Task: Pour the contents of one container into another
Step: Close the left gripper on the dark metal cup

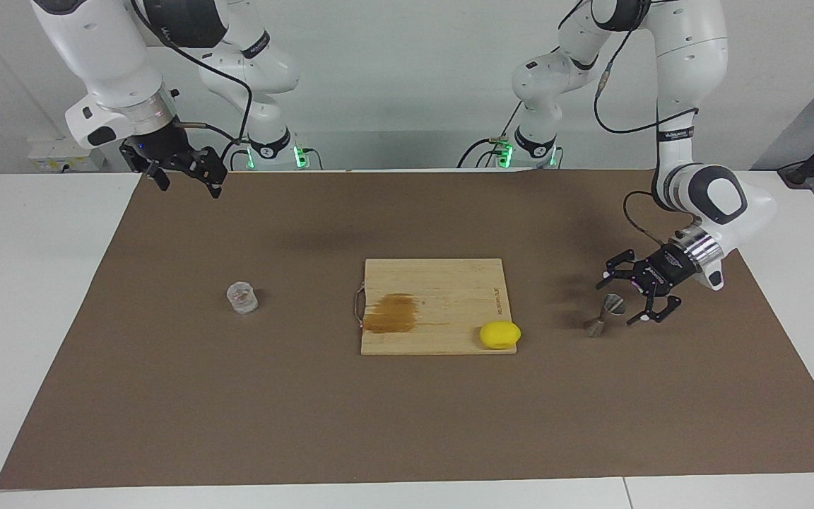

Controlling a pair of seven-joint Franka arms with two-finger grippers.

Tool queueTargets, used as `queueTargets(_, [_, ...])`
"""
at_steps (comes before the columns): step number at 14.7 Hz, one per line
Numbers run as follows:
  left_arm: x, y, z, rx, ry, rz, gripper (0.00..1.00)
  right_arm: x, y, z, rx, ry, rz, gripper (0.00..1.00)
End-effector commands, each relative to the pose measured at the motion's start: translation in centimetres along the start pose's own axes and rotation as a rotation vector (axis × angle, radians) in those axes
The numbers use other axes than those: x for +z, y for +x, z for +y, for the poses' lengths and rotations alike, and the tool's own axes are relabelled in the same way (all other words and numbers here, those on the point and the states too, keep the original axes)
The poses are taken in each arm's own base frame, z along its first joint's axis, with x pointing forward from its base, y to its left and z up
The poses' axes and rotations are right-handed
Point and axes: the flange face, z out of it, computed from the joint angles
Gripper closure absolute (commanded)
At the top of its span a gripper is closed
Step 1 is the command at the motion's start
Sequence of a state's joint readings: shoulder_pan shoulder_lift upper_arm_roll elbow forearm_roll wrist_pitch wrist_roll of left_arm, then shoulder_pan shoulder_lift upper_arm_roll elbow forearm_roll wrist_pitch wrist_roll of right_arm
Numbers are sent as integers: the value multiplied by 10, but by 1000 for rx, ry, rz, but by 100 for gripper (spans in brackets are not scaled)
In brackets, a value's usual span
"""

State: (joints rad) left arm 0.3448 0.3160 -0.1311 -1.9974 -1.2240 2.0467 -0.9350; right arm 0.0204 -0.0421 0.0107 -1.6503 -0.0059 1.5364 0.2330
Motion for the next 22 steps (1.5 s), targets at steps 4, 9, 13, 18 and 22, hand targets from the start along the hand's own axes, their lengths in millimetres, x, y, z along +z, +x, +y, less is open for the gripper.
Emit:
queueTargets(4, [1,-5,-10,3,-23,-5,0,-1,-2,2,9,-8,2,0])
queueTargets(9, [3,-5,-10,3,-24,-2,4,-1,-2,3,9,-8,0,0])
queueTargets(13, [3,-5,-10,0,-25,-1,12,-1,-2,2,9,-8,2,0])
queueTargets(18, [-5,0,-9,-12,-36,-2,12,-1,-2,3,9,-8,0,0])
queueTargets(22, [-5,-1,-9,-17,-35,-3,36,-1,-2,2,9,-8,0,0])
